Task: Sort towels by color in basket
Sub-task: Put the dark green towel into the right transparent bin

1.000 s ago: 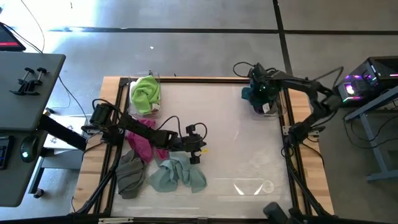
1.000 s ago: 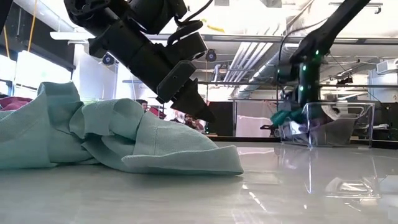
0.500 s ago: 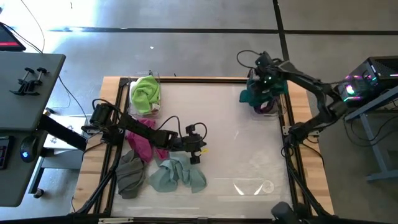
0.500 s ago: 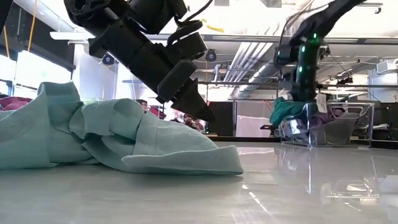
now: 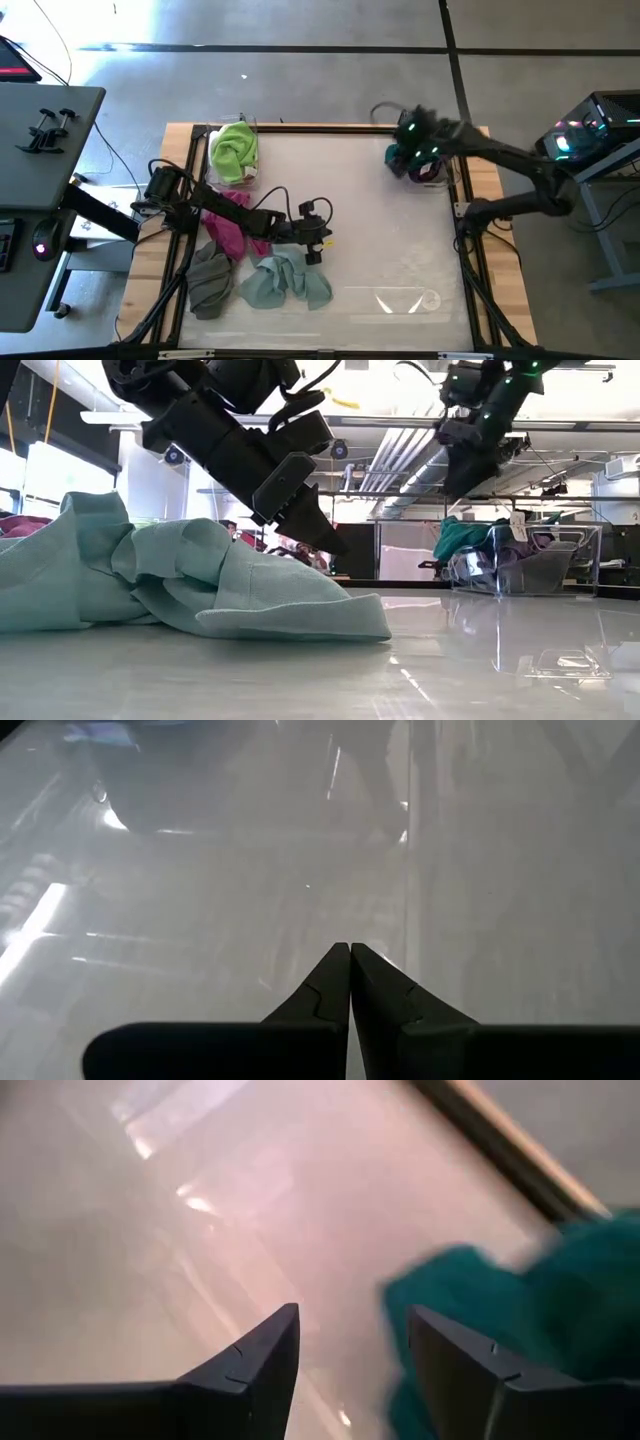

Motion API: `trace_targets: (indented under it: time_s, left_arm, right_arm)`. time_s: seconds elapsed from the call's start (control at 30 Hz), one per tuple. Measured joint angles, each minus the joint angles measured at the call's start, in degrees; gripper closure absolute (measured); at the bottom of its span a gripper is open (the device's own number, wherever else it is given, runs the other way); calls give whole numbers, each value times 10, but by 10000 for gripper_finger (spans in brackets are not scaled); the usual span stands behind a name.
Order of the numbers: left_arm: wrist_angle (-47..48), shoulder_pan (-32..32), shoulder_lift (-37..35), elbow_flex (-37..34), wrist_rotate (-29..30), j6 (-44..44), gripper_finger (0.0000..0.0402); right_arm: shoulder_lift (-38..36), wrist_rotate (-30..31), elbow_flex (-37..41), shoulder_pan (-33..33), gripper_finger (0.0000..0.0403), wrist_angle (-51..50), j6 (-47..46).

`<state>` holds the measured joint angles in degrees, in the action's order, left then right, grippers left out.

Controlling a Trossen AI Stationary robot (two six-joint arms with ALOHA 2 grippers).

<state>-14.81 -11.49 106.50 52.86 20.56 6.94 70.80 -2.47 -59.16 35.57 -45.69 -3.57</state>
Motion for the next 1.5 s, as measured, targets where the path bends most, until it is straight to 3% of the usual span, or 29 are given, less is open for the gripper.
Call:
trace_targets:
  time_s: [0.17,0.3,0.53,0.73,0.9,1.07,1.5]
  left_arm:
    - [-1,0,0,0,0,0,401]
    - [-1,0,0,0,0,0,401]
    - [-2,0,0,0,0,3,401]
    - [-1,0,0,0,-1,3,401]
    - [-1,0,0,0,-1,3,401]
    - [-1,0,0,0,0,4,401]
    - [-1,-5,0,0,0,5,401]
  right_arm:
    - [56,128,27,-120,222,45,-1]
    - [128,229,27,-174,222,44,-34]
    - [247,246,27,-165,222,29,-80]
    - [290,345,27,-145,222,61,-97]
    - [276,431,27,-134,222,68,-112]
    - [232,463,27,-133,222,66,-120]
    - [42,437,27,-97,222,-27,-187]
